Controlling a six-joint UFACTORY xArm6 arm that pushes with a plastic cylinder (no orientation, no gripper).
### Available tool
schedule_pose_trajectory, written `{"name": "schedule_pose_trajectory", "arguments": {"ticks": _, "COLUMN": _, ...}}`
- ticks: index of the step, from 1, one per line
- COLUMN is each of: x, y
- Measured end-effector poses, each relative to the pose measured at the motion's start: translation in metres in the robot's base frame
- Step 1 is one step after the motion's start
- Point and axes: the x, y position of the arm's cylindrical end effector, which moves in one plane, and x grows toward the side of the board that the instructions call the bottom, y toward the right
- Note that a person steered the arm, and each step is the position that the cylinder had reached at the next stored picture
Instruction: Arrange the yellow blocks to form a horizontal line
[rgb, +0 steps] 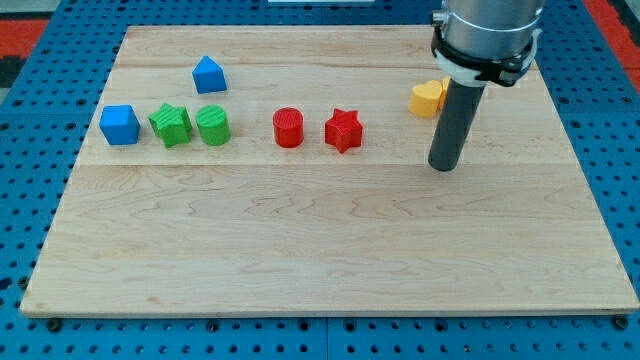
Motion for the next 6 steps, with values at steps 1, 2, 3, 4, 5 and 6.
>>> {"name": "schedule_pose_trajectory", "arguments": {"ticks": 1, "x": -0.016, "y": 0.000}}
{"name": "schedule_pose_trajectory", "arguments": {"ticks": 2, "x": -0.035, "y": 0.039}}
{"name": "schedule_pose_trajectory", "arguments": {"ticks": 3, "x": -0.041, "y": 0.097}}
{"name": "schedule_pose_trajectory", "arguments": {"ticks": 4, "x": -0.094, "y": 0.108}}
{"name": "schedule_pose_trajectory", "arguments": {"ticks": 5, "x": -0.150, "y": 0.101}}
{"name": "schedule_pose_trajectory", "arguments": {"ticks": 6, "x": -0.169, "y": 0.062}}
